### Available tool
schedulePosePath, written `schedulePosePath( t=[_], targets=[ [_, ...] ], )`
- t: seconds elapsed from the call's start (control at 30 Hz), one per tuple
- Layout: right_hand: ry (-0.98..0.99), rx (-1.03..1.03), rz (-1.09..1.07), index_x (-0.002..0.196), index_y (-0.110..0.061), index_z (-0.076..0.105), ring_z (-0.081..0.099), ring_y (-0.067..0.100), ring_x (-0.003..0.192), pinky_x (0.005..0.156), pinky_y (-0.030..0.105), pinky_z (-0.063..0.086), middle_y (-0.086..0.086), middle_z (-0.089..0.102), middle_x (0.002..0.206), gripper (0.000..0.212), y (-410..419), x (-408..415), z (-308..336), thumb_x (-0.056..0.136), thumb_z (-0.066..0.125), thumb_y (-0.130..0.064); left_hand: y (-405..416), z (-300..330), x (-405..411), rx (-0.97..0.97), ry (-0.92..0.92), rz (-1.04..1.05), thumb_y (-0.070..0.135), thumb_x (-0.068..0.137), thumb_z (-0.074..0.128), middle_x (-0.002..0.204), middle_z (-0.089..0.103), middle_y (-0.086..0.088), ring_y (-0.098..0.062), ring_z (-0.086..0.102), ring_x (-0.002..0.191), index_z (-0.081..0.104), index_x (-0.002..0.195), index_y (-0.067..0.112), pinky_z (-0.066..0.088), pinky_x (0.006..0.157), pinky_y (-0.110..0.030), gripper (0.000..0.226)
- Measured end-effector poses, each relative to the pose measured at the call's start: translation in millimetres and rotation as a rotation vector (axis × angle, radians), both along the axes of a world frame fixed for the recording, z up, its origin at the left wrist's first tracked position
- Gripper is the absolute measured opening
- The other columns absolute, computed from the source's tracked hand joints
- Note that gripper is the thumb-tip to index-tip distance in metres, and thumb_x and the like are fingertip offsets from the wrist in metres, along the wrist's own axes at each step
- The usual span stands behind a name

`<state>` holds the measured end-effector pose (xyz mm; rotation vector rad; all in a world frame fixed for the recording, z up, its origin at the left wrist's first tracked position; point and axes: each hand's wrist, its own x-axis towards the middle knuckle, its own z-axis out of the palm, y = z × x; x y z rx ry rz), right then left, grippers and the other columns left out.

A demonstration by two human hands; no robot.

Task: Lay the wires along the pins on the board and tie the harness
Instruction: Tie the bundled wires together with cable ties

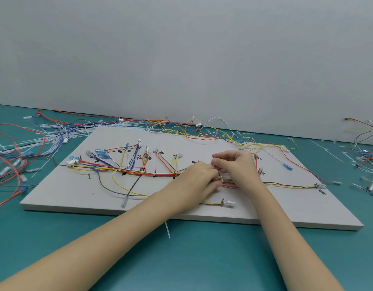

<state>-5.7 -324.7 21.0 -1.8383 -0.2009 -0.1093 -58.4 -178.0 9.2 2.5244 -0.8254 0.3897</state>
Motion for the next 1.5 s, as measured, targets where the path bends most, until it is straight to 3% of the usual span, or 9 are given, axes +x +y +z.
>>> schedulePosePath(
  t=[0.17,0.37,0.47,0.6,0.77,0.83,0.93,1.17,1.5],
  targets=[
    [0.030,-0.070,0.085,0.078,-0.008,0.074,0.062,-0.003,0.059,0.054,0.008,0.044,-0.001,0.072,0.070,0.010,-8,-4,9,0.080,0.073,0.001,-5,-4,2,-0.304,0.186,0.035,0.023,0.096,0.057,0.073,0.059,0.010,-0.005,0.051,0.068,0.059,0.079,0.017,0.037,0.065,-0.022,0.018],
    [0.053,-0.164,0.108,0.081,-0.007,0.075,0.063,0.005,0.067,0.062,0.010,0.047,0.005,0.072,0.074,0.005,-12,-7,14,0.081,0.072,-0.002,-9,-4,7,-0.755,0.538,0.012,0.011,0.097,0.054,0.082,0.071,-0.016,-0.017,0.069,0.067,0.058,0.079,0.004,0.053,0.057,-0.022,0.019],
    [0.077,-0.207,0.109,0.086,-0.004,0.076,0.059,0.000,0.065,0.060,0.010,0.045,0.004,0.071,0.074,0.006,-13,-6,14,0.081,0.074,-0.006,-7,-2,8,-0.919,0.726,-0.025,0.010,0.096,0.057,0.085,0.071,-0.018,-0.023,0.072,0.072,0.061,0.085,-0.003,0.057,0.061,-0.024,0.017],
    [0.113,-0.205,0.107,0.087,-0.002,0.076,0.050,-0.005,0.049,0.049,0.007,0.037,-0.008,0.063,0.056,0.007,-14,-6,13,0.082,0.073,-0.005,-3,1,8,-0.971,0.802,-0.063,0.012,0.094,0.061,0.086,0.072,-0.016,-0.027,0.073,0.078,0.069,0.090,-0.002,0.059,0.069,-0.023,0.017],
    [0.167,-0.117,0.084,0.082,-0.007,0.076,0.053,0.009,0.063,0.057,0.019,0.041,-0.004,0.068,0.066,0.003,-17,-6,15,0.081,0.074,-0.009,0,2,11,-0.991,0.830,-0.029,0.000,0.088,0.055,0.090,0.074,-0.019,-0.027,0.074,0.084,0.072,0.093,0.002,0.060,0.077,-0.028,0.018],
    [0.205,-0.087,0.092,0.082,-0.008,0.077,0.055,0.012,0.067,0.060,0.023,0.041,0.000,0.069,0.071,0.003,-19,-6,15,0.080,0.074,-0.009,0,1,10,-0.952,0.786,-0.022,-0.010,0.080,0.061,0.089,0.074,-0.018,-0.024,0.073,0.084,0.070,0.092,0.004,0.059,0.079,-0.029,0.020],
    [0.265,-0.053,0.141,0.081,-0.009,0.077,0.056,0.012,0.068,0.063,0.023,0.042,0.004,0.072,0.077,0.004,-21,-6,16,0.080,0.073,-0.009,0,-2,11,-0.898,0.710,0.005,-0.007,0.072,0.078,0.085,0.076,-0.012,-0.024,0.073,0.083,0.062,0.091,0.009,0.059,0.082,-0.032,0.029],
    [0.300,-0.033,0.158,0.078,-0.010,0.077,0.055,0.009,0.063,0.060,0.022,0.042,0.003,0.070,0.075,0.006,-24,-4,15,0.081,0.073,-0.007,-3,-5,12,-1.036,0.705,0.049,0.002,0.079,0.077,0.067,0.073,-0.008,-0.020,0.072,0.064,0.059,0.083,0.005,0.056,0.061,-0.023,0.019],
    [0.331,-0.027,0.185,0.081,-0.008,0.076,0.057,0.010,0.065,0.062,0.023,0.041,0.001,0.068,0.070,0.002,-24,-4,15,0.080,0.074,-0.008,-6,-4,13,-1.054,0.703,0.056,-0.002,0.084,0.070,0.062,0.069,-0.009,-0.021,0.069,0.057,0.042,0.077,0.010,0.058,0.058,-0.024,0.031]
  ],
)
